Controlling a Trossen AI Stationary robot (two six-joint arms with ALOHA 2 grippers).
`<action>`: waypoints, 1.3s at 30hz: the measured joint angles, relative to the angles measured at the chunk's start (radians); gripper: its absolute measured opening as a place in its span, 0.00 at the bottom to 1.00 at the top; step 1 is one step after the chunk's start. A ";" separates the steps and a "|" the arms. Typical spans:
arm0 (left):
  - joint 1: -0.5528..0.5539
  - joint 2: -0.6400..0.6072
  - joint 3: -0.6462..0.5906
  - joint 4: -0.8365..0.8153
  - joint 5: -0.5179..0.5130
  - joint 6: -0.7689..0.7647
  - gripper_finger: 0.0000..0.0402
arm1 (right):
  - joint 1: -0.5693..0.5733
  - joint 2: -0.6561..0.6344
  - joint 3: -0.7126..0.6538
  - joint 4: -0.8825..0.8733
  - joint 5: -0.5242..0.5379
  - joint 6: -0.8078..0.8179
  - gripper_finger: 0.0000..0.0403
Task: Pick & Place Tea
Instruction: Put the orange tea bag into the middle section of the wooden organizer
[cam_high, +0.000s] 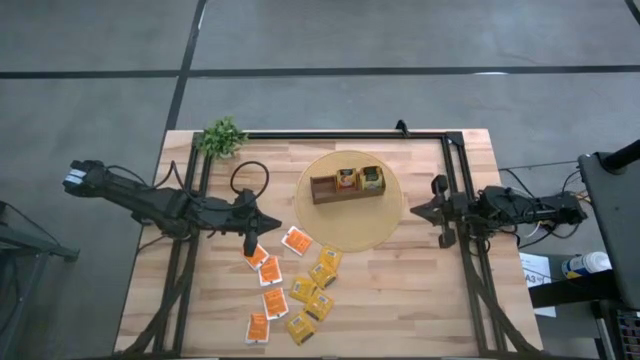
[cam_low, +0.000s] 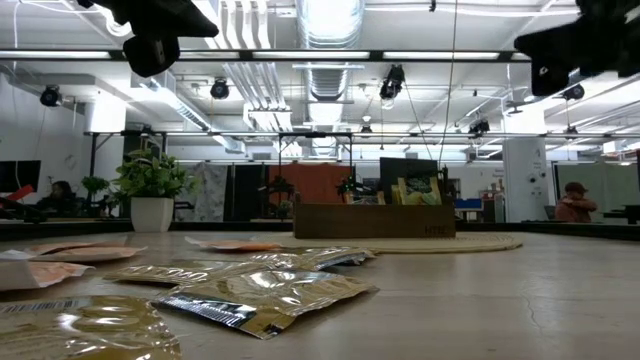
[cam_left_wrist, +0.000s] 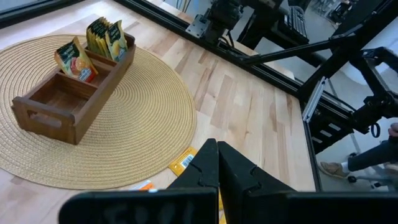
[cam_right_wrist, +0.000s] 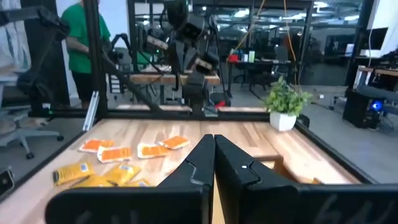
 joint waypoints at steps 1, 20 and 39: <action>0.000 0.000 0.000 0.000 0.000 0.000 0.00 | 0.000 -0.016 -0.014 0.001 0.000 0.004 0.02; 0.000 0.000 0.000 -0.004 0.000 0.000 0.00 | 0.001 -0.071 -0.136 0.107 -0.105 0.078 0.02; 0.000 0.000 0.094 0.212 -0.006 0.167 0.00 | 0.001 -0.069 -0.136 0.051 -0.103 0.257 0.02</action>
